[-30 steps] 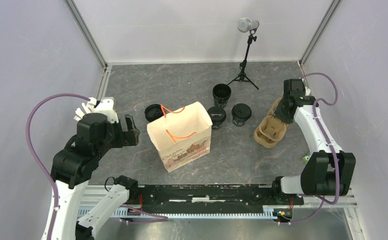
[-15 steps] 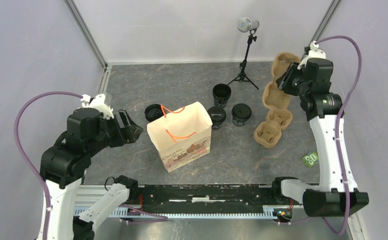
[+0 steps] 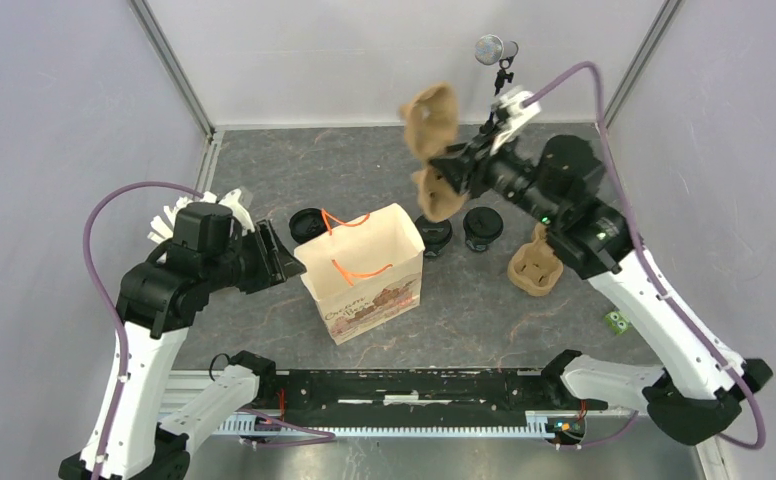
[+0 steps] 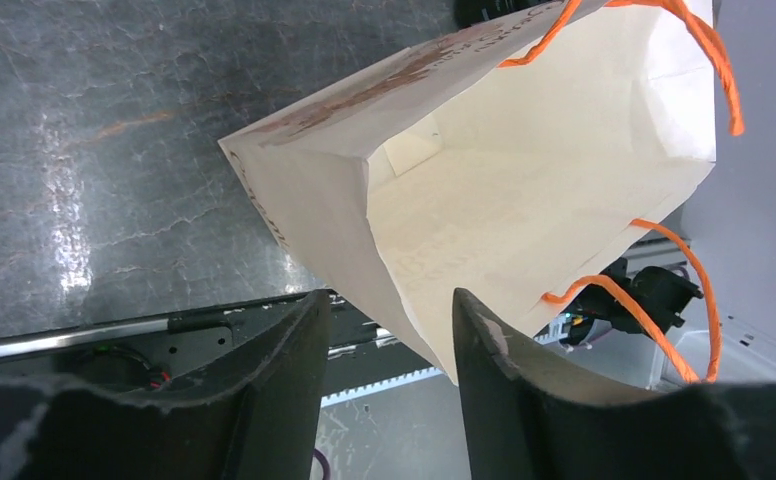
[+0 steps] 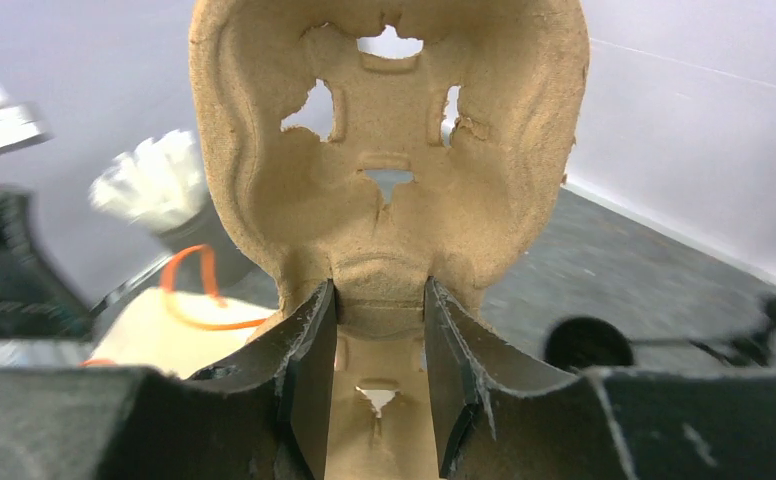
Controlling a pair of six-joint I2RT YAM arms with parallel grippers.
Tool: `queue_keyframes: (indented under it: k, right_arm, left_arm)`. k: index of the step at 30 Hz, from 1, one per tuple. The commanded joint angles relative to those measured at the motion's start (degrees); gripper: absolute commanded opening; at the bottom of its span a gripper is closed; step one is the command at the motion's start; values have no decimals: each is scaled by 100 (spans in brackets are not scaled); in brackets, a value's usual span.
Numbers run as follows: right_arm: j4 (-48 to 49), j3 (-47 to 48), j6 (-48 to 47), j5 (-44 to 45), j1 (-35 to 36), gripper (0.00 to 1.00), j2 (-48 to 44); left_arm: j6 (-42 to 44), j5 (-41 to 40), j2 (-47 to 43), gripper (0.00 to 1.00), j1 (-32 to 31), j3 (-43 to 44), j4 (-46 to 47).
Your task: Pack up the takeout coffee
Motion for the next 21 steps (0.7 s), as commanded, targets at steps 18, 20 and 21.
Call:
queue_keyframes:
  k: [18, 20, 21]
  right_arm:
    - [1742, -1350, -3214, -383, 2375, 41, 153]
    - [1736, -1419, -3402, -557, 2415, 41, 164]
    - [1738, -1425, -3492, -659, 2449, 41, 174]
  left_arm:
    - [-231, 270, 80, 36, 4, -306, 582]
    - [-213, 263, 82, 34, 2, -305, 600]
    - [-198, 257, 86, 33, 0, -304, 599]
